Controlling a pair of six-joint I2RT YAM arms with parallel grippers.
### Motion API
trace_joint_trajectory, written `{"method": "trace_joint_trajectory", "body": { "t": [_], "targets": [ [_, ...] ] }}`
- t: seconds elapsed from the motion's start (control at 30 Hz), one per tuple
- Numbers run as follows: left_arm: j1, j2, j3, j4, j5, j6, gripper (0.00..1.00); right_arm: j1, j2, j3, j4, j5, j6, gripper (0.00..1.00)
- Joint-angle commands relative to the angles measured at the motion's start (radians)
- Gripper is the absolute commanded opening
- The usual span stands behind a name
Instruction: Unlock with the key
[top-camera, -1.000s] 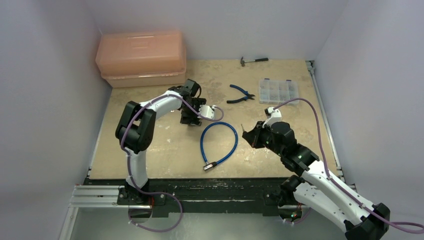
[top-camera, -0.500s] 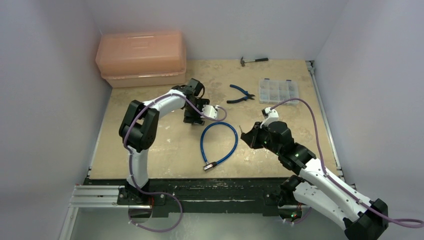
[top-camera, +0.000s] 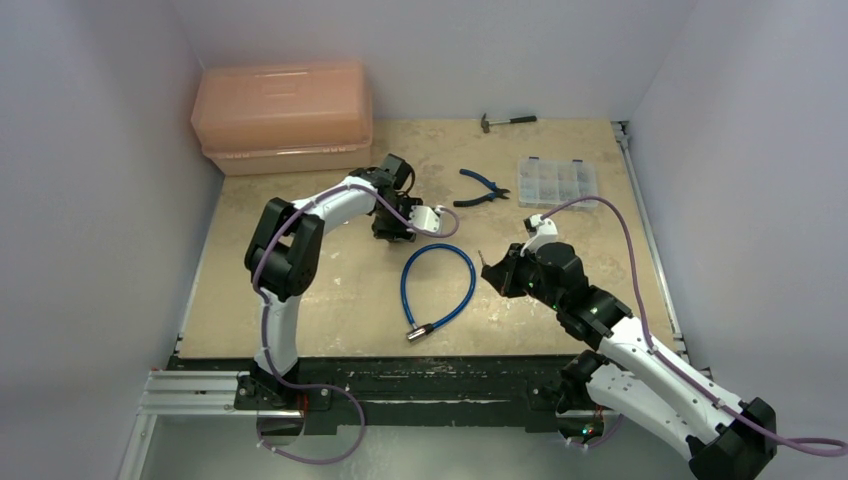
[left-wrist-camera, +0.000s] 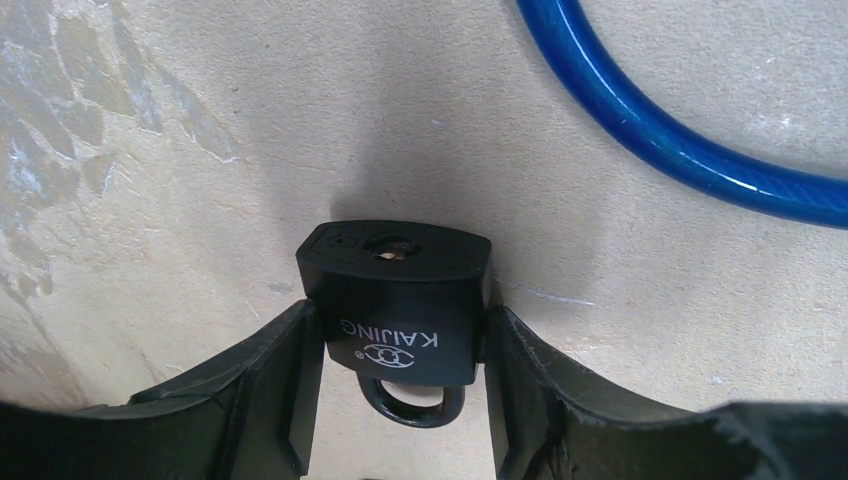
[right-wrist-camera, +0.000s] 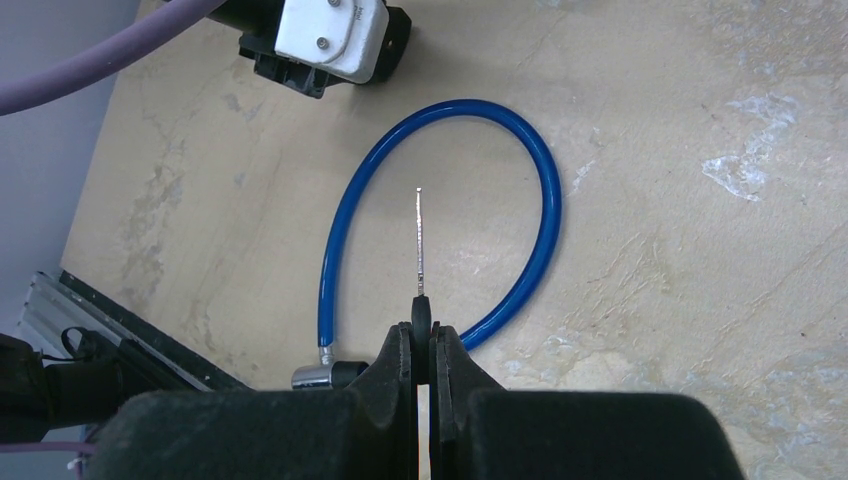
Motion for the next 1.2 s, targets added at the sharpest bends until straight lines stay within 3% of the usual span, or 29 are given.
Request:
{"method": "trace_joint_trajectory", "body": {
  "t": [0.0,0.17,0.4,0.53,0.63,0.77,0.83,0.93,1.1,1.17],
  "targets": [
    [-0.016,0.051,-0.015,0.021,0.043,-0.045,0.0,0.0,-0.008,0.005,0.03,-0.005,0.004,0.0],
    [-0.027,0.009,-0.025,0.107,0.045,-0.096,0.0,0.0,0.0,0.009,0.037,-0.005,0.004,0.0],
    [-0.044,-0.154,-0.165,0.326,0.07,-0.152,0.0,0.0,-0.004,0.016,0.038,-0.006,0.019,0.0],
    [-0.043,-0.261,-0.249,0.432,0.155,-0.211,0.0,0.0,-0.002,0.027,0.036,-0.006,0.025,0.0],
    [-0.044,-0.349,-0.298,0.466,0.243,-0.174,0.0,0.0,-0.004,0.033,0.033,-0.006,0.028,0.0],
    [-0.047,-0.521,-0.488,0.659,0.299,-0.066,0.0,-0.001,0.011,0.049,0.033,-0.037,0.028,0.0],
    [-0.048,-0.579,-0.561,0.781,0.338,-0.098,0.0,0.0,0.025,0.062,0.032,-0.05,0.029,0.0],
    [-0.054,-0.632,-0.621,0.799,0.419,-0.048,0.0,0.0,0.055,0.087,0.024,-0.079,0.029,0.0],
    [-0.068,-0.721,-0.802,1.122,0.404,-0.148,0.0,0.0,0.093,0.137,0.0,-0.116,0.029,0.0],
    [-0.07,-0.734,-0.809,1.132,0.407,-0.172,0.0,-0.001,0.103,0.144,-0.005,-0.133,0.027,0.0]
  ]
}}
